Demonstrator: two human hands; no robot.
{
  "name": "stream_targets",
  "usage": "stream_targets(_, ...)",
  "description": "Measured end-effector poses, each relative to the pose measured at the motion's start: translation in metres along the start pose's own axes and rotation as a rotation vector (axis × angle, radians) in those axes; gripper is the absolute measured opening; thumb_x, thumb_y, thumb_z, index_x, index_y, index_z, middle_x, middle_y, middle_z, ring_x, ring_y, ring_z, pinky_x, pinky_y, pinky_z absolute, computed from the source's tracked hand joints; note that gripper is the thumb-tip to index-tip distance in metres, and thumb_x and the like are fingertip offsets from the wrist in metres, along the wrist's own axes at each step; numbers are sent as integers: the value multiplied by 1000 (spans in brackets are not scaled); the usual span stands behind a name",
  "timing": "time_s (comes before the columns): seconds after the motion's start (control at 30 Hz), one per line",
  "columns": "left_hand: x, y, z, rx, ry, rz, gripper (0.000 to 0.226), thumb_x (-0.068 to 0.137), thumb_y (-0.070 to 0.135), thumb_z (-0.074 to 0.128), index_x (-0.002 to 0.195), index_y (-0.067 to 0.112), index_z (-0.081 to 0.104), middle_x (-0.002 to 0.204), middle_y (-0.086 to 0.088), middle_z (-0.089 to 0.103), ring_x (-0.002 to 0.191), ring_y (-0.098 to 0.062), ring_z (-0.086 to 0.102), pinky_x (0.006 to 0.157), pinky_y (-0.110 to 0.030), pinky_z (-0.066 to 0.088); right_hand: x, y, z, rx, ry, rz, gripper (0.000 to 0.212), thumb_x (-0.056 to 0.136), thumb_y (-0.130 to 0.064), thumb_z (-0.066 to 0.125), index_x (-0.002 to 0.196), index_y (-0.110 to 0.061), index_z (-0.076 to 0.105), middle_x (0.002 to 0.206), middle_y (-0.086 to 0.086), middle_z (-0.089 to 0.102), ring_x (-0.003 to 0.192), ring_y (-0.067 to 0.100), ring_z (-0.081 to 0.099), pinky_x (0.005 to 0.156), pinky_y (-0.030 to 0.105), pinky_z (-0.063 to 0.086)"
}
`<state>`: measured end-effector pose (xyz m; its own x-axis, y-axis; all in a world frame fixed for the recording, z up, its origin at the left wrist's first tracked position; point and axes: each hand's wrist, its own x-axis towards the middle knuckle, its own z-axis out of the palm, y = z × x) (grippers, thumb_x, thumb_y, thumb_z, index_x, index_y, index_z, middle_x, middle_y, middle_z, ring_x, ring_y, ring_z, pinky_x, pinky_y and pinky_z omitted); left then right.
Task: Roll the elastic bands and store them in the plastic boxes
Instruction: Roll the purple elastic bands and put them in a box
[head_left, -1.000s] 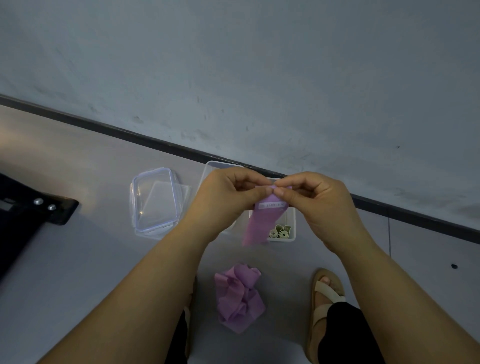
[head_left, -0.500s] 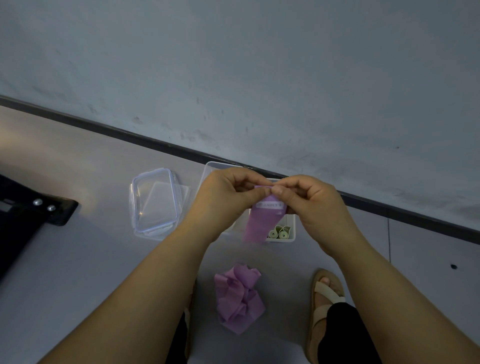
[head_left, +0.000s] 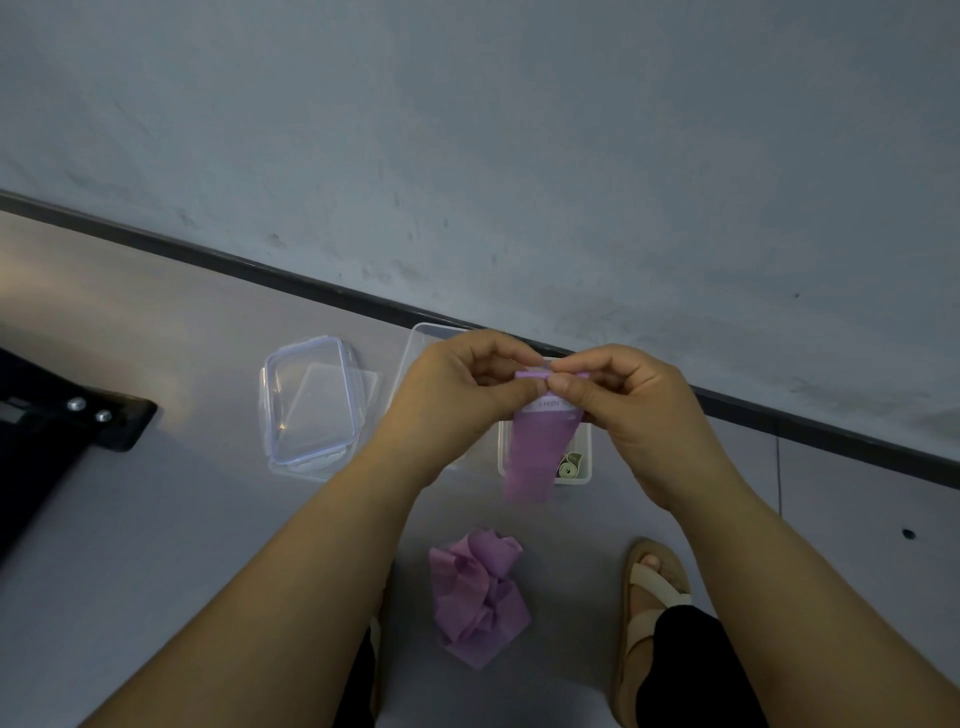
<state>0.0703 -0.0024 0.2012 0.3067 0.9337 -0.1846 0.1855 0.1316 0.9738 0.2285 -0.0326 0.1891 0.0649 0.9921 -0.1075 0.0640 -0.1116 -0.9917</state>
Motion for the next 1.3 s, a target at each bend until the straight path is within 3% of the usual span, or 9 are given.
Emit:
stream_targets(0.13, 0, 0, -1, -10, -1, -12, 13, 81, 9, 69, 80, 21, 70, 74, 3, 73, 72, -13, 70, 70, -28, 59, -1, -1, 0, -89, -7, -88, 17, 78, -7, 68, 80, -24, 69, 74, -13, 70, 75, 2, 66, 68, 13, 51)
stream_targets(0.3, 0, 0, -1, 54, 29, 37, 19, 79, 7, 71, 75, 25, 69, 64, 12, 70, 66, -4, 67, 68, -20, 57, -3, 0, 2, -181, -3, -150, 14, 78, -8, 68, 83, -22, 69, 82, -7, 69, 77, 4, 64, 70, 14, 52)
stream_targets(0.63, 0, 1, 0, 47, 61, 80, 21, 76, 4, 73, 72, 25, 69, 60, 19, 67, 62, 3, 64, 62, -9, 49, -2, 2, 3, -99, 4, -6, 7, 84, -20, 63, 83, -26, 67, 79, -8, 71, 74, 7, 67, 68, 21, 57)
stream_targets(0.73, -1, 2, 0, 55, 46, 88, 21, 77, 4, 72, 75, 25, 69, 63, 17, 68, 64, 2, 65, 63, -10, 50, -2, 1, 3, -97, -6, -7, 9, 83, -20, 63, 80, -27, 66, 76, -12, 71, 71, 5, 66, 66, 18, 55)
stream_targets(0.93, 1, 0, 0, 20, 33, 32, 16, 78, 9, 72, 88, 22, 70, 83, 0, 72, 81, -14, 69, 76, -26, 57, 0, 2, 2, -7, 10, 24, 7, 79, -17, 66, 80, -24, 68, 78, -5, 72, 77, 11, 68, 72, 27, 58)
stream_targets(1.07, -1, 2, -1, 6, 1, 7, 11, 81, 12, 69, 85, 22, 71, 76, 5, 73, 74, -9, 69, 70, -22, 57, 0, 1, 0, 6, 7, 20, 9, 74, -23, 66, 83, -23, 68, 80, -6, 72, 79, 9, 68, 72, 24, 57)
stream_targets(1.3, 0, 0, -2, 65, 38, 61, 18, 78, 6, 71, 82, 23, 71, 77, 8, 71, 73, -5, 67, 72, -18, 56, 0, 2, 0, 5, -12, 0, 14, 78, -10, 67, 84, -22, 66, 78, -13, 71, 78, 3, 67, 69, 17, 54)
